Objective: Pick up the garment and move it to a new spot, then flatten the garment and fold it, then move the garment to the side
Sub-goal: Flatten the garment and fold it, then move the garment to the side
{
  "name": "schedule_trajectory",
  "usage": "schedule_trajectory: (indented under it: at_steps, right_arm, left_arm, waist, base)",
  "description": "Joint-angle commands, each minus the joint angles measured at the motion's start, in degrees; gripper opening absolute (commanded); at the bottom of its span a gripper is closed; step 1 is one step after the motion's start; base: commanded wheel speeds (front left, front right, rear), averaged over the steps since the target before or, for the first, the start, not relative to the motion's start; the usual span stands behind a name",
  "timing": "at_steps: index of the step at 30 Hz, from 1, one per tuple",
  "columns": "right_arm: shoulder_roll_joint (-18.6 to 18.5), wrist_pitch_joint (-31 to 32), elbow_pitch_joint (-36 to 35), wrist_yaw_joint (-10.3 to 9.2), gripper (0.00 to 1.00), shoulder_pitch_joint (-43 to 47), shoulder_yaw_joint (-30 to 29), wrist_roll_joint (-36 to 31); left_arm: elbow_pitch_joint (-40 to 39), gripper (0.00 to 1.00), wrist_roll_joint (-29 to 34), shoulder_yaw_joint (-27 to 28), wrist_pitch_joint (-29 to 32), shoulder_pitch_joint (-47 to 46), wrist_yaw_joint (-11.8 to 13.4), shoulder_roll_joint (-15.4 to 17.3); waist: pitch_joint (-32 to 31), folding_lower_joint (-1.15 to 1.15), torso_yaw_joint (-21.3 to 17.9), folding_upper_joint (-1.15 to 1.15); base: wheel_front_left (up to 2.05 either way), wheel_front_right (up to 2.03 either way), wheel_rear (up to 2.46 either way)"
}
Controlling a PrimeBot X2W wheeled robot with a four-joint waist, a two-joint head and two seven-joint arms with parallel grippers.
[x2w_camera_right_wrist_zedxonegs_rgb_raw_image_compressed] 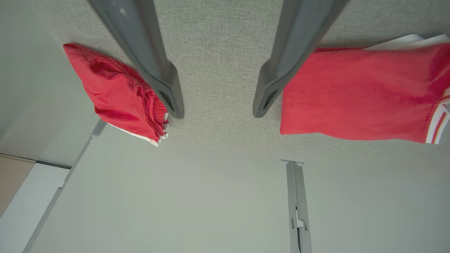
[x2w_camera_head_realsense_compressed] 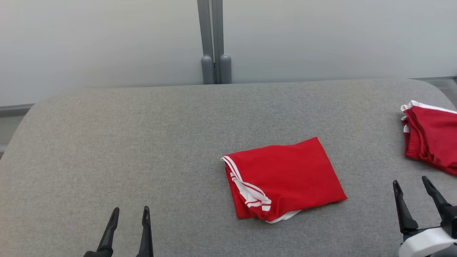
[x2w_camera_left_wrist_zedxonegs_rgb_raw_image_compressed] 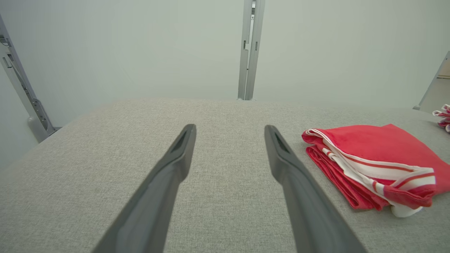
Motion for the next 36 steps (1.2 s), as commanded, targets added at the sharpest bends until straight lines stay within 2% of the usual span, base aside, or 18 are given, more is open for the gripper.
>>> schedule_trajectory:
  at_steps: [1,6,12,15,18,19,22,24,28,31,36]
  right_arm:
    - [0.5,-0.3,-0.7,-0.05,1.0,1.4,-0.9,-1.2]
    - [3.8,-0.3,-2.2,-0.05,1.0,4.2,-4.7,-3.0]
    - [4.9,-0.4,-1.2,-0.05,1.0,4.5,-4.8,-2.4]
    - [3.9,-0.4,-1.1,-0.05,1.0,1.4,-2.3,0.3]
    - [1.2,0.2,-0.6,-0.06,1.0,-3.2,0.9,5.6]
    - [0.0,2.1,-0.2,-0.06,1.0,-4.8,2.1,7.1]
    - [-3.3,13.1,0.8,-0.03,1.0,-11.3,6.4,15.0]
    - [-7.2,19.5,1.3,-0.08,1.0,-15.1,9.5,16.8]
    - [-9.8,28.3,3.8,-0.03,1.0,-21.7,14.0,19.6]
    - [-9.8,32.8,7.2,-0.05,1.0,-25.2,16.3,20.6]
    - [-8.9,36.0,13.3,-0.04,1.0,-28.6,18.6,23.2]
  left_arm:
    - [0.1,1.0,1.0,0.6,-0.1,1.1,-0.6,0.1]
    - [0.7,1.0,1.3,1.6,-0.1,1.8,-1.7,0.1]
    - [1.1,1.0,0.9,1.6,-0.1,1.5,-1.7,0.1]
    - [0.6,1.0,0.6,1.7,-0.1,1.1,-1.3,0.1]
    - [0.2,1.0,0.5,1.6,-0.1,0.6,-1.1,0.1]
    - [0.1,1.0,0.5,1.4,-0.1,0.4,-1.0,0.1]
    - [0.1,1.0,-0.1,0.8,-0.1,-0.8,-0.7,0.1]
    - [-0.1,1.0,-0.2,-0.2,-0.1,-1.6,-0.5,0.1]
    - [-0.1,1.0,-1.2,-1.7,-0.1,-4.1,0.2,0.1]
    - [-0.1,1.0,-1.9,-2.7,-0.1,-6.0,0.8,0.1]
    - [-0.2,1.0,-2.5,-3.8,-0.1,-8.3,1.5,0.1]
  waist:
    - [-1.5,0.0,-1.6,0.0]
    - [-2.2,0.0,-2.2,0.0]
    - [-2.2,0.0,-2.0,0.0]
    - [-1.6,0.0,-1.8,0.0]
    - [-0.4,0.0,-1.4,0.0]
    - [0.0,0.0,-1.1,0.0]
    - [1.9,0.0,0.2,0.0]
    - [4.1,0.0,1.4,0.0]
    - [8.8,0.0,3.9,0.0]
    - [11.7,0.0,5.9,0.0]
    - [14.6,0.0,8.6,0.0]
  base:
    - [0.0,0.0,0.0]
    - [0.0,0.0,0.0]
    - [0.0,0.0,0.0]
    - [0.0,0.0,0.0]
    - [0.0,0.0,0.0]
    - [0.0,0.0,0.0]
    - [0.0,0.0,0.0]
    - [0.0,0.0,0.0]
    - [0.0,0.0,0.0]
    - [0.0,0.0,0.0]
    - [0.0,0.0,0.0]
